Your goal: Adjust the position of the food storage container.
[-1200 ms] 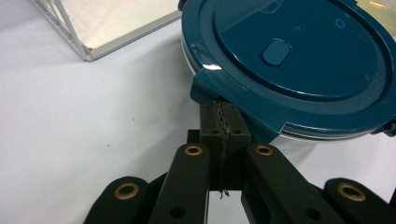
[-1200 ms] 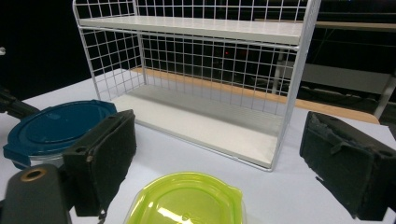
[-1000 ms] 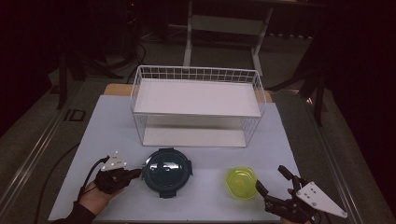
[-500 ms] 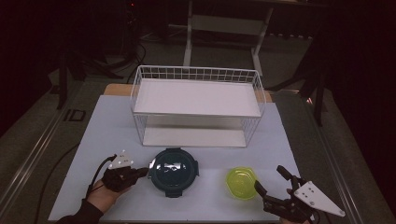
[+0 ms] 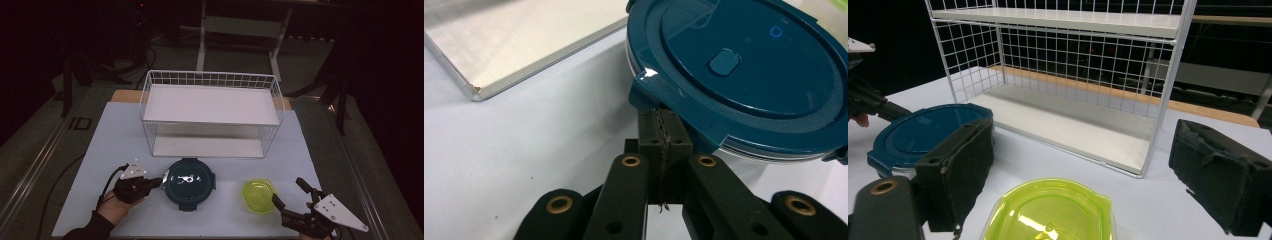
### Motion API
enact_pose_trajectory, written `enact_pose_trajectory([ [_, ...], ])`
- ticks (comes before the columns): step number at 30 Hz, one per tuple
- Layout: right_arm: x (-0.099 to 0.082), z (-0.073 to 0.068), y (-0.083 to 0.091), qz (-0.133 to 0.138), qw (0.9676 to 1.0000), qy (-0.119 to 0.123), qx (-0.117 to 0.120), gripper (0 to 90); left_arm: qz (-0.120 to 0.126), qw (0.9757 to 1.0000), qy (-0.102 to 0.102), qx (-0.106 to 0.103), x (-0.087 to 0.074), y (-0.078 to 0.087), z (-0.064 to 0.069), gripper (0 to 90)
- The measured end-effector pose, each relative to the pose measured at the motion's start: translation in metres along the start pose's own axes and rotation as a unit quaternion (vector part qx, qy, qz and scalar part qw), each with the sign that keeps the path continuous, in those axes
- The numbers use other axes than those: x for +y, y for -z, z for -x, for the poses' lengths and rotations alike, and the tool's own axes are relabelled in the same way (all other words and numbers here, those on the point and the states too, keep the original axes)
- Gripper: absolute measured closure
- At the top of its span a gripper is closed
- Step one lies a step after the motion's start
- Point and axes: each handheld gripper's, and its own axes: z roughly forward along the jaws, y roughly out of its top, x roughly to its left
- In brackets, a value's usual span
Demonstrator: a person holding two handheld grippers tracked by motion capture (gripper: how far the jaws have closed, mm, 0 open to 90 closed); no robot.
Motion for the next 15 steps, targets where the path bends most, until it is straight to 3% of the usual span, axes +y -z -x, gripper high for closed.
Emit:
enact_pose_trajectory([
  [12, 0.000, -0.002, -0.002, -0.010, 0.9999, 0.005, 0.003, 10.6, 0.006, 1.0000, 0.005, 0.001, 0.001, -0.001, -0.003, 88.6],
  [14, 0.000, -0.003, -0.002, -0.012, 0.9999, 0.006, 0.005, 10.6, 0.025, 0.9996, 0.013, 0.002, 0.005, 0.006, -0.005, 86.2],
  [15, 0.000, -0.003, -0.002, -0.011, 0.9999, 0.008, 0.005, 10.5, 0.033, 0.9993, 0.019, 0.002, 0.007, 0.012, -0.007, 80.6],
])
